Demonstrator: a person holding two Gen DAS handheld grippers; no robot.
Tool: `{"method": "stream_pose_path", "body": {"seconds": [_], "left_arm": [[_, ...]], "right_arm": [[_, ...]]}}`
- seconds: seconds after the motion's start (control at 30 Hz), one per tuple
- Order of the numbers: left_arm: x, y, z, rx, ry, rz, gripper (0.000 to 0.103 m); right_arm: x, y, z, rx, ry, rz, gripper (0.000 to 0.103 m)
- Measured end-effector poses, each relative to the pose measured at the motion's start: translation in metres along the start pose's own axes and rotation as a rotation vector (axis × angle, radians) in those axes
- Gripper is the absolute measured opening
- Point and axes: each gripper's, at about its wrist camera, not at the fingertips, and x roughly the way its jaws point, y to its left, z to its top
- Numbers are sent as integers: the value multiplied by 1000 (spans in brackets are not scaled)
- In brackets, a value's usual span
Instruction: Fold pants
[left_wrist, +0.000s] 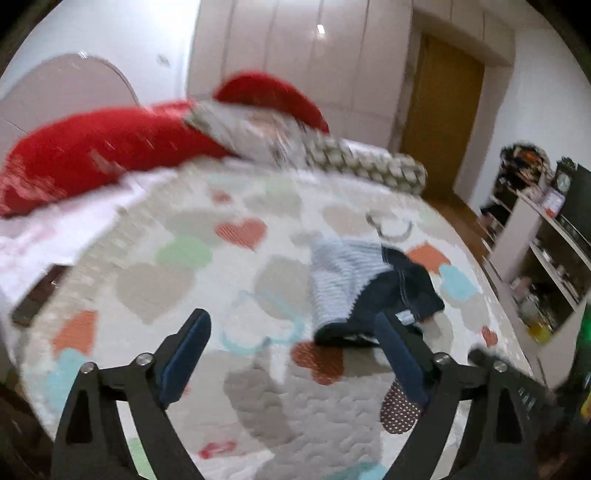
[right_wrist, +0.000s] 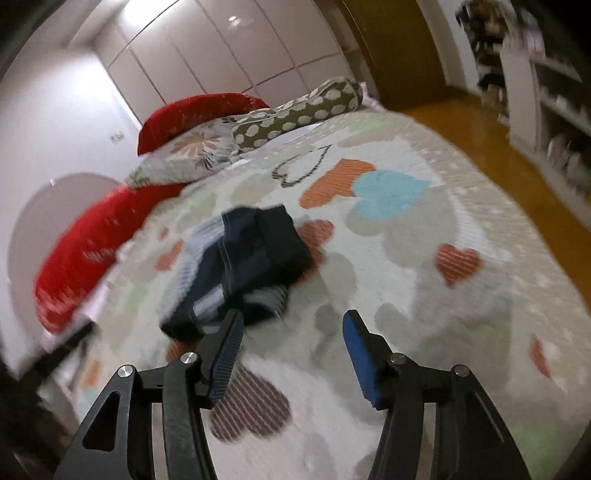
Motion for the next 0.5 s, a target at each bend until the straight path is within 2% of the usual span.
{"method": "stream_pose_path", "body": {"seconds": [0.1,0.2,0.33,0.37,0.47,0.5], "left_arm": [[-33,9,6,-14,-107,81,98],[-56,23,7,-24,-152,143,99],[-55,46,-1,-78,-90,132,99],[-52,50,-4,-93,-73,126,99],[-34,62,-15,-135,11,109,99],[-30,64,-18,-141,30,100,99]], "right_arm": [[-16,7,-20,-49,-21,-70,64],[-28,13,-30,-62,-23,-75,65],[-38,28,-16,-64,-30,13,65],[-36,38,-5,-81,-31,42,62],[-12,68,26,-154,-9,86,47],[2,78,35,-180,9,91,38]]}}
